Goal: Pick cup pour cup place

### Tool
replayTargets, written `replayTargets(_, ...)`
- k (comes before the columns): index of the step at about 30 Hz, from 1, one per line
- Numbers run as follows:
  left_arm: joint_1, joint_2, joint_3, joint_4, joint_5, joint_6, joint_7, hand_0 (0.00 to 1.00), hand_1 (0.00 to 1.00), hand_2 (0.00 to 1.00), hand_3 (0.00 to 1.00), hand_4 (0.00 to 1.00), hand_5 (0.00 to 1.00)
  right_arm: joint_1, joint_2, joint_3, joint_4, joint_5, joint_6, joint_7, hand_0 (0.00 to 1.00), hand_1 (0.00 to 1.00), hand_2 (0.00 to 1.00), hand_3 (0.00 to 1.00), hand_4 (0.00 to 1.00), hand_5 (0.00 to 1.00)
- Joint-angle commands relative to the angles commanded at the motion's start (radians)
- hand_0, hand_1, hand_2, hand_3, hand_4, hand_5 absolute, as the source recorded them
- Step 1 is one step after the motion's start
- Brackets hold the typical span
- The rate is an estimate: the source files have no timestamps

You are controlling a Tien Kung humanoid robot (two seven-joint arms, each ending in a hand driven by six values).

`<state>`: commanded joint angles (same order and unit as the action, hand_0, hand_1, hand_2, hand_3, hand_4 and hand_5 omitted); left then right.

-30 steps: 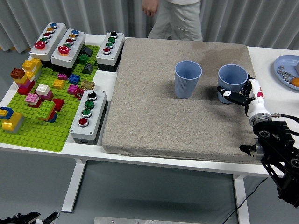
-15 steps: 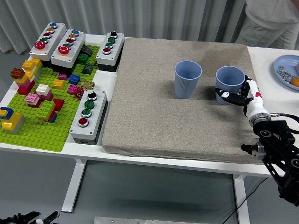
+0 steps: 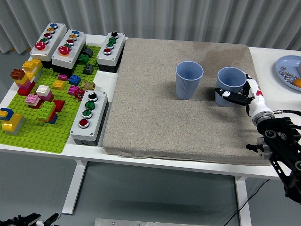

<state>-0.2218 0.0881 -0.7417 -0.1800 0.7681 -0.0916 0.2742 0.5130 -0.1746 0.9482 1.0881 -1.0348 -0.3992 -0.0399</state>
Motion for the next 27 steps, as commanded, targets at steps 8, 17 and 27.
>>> replayTargets(8,0.003,0.0,-0.008,0.0,0.007,0.0,0.002,0.767,0.784,0.813,0.696,0.503,0.998,-0.012,-0.01,0.002,0.018,-0.008,0.008,-0.015,0.937,0.898,0.989,0.97,0.922,0.291)
replayTargets(17,0.011,0.001,-0.016,0.0,0.013,0.0,0.004,0.767,0.784,0.814,0.696,0.503,0.998,-0.033,-0.025,0.013,0.036,-0.007,0.011,-0.018,0.935,0.901,0.993,0.969,0.921,0.289)
replayTargets(27,0.028,0.002,-0.012,0.0,0.001,0.002,0.002,0.767,0.785,0.813,0.696,0.503,0.998,-0.078,-0.052,0.025,0.075,-0.013,0.018,-0.027,0.931,0.897,0.987,0.96,0.91,0.279)
